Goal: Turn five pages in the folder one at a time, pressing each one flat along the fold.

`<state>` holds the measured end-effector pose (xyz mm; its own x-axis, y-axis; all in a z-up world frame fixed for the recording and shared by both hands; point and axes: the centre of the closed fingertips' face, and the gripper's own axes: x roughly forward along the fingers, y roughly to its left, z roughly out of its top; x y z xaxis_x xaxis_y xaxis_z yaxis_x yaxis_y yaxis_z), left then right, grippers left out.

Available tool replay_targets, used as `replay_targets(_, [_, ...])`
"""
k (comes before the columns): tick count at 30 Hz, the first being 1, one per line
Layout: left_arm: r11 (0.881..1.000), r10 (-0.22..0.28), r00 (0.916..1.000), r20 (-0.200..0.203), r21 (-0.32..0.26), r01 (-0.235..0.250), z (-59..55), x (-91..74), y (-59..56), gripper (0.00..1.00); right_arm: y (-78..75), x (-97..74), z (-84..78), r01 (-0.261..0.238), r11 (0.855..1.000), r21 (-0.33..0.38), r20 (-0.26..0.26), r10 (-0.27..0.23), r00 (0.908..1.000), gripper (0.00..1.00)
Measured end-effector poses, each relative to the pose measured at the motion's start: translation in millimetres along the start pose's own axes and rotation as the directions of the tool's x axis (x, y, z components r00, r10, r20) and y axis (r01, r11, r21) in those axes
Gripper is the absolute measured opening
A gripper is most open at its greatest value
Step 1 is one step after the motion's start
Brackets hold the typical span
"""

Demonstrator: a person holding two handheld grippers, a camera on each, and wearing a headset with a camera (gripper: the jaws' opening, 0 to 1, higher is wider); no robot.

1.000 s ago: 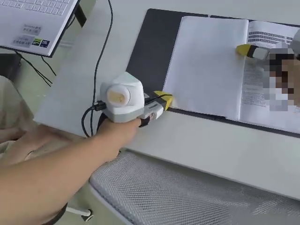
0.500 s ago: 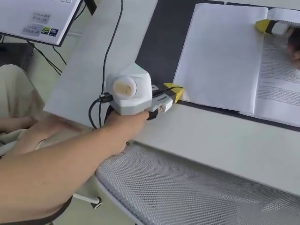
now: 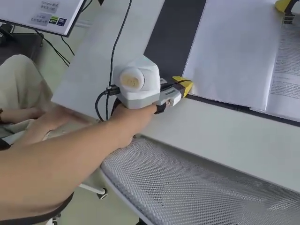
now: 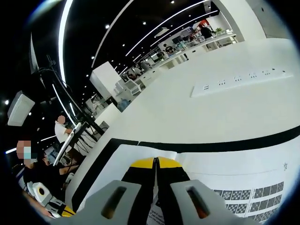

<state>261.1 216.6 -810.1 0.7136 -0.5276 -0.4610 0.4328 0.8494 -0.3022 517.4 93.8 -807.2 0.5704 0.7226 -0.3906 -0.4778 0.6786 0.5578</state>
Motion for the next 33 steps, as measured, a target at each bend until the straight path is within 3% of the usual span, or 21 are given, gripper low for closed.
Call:
replay_targets(7, [1.000, 0.000, 1.0000, 0.002, 0.001, 0.000, -0.6, 0.3, 1.4, 0.00, -9.9, 9.3, 9.2, 0.016, 1.000, -0.010, -0.006, -0.016, 0.9998, 0.00])
replay_targets(16, [1.000, 0.001, 1.0000, -0.003, 0.003, -0.001, -1.1, 0.5, 2.8, 0.00, -7.2, 8.4, 6.2, 0.016, 1.000, -0.027, -0.017, -0.016, 0.9997, 0.00])
replay_targets(33, [1.000, -0.002, 1.0000, 0.001, 0.005, 0.002, -0.3, -0.5, 0.2, 0.00, 14.0, -22.0, -23.2, -0.043, 0.998, -0.035, -0.054, 0.041, 0.9977, 0.00])
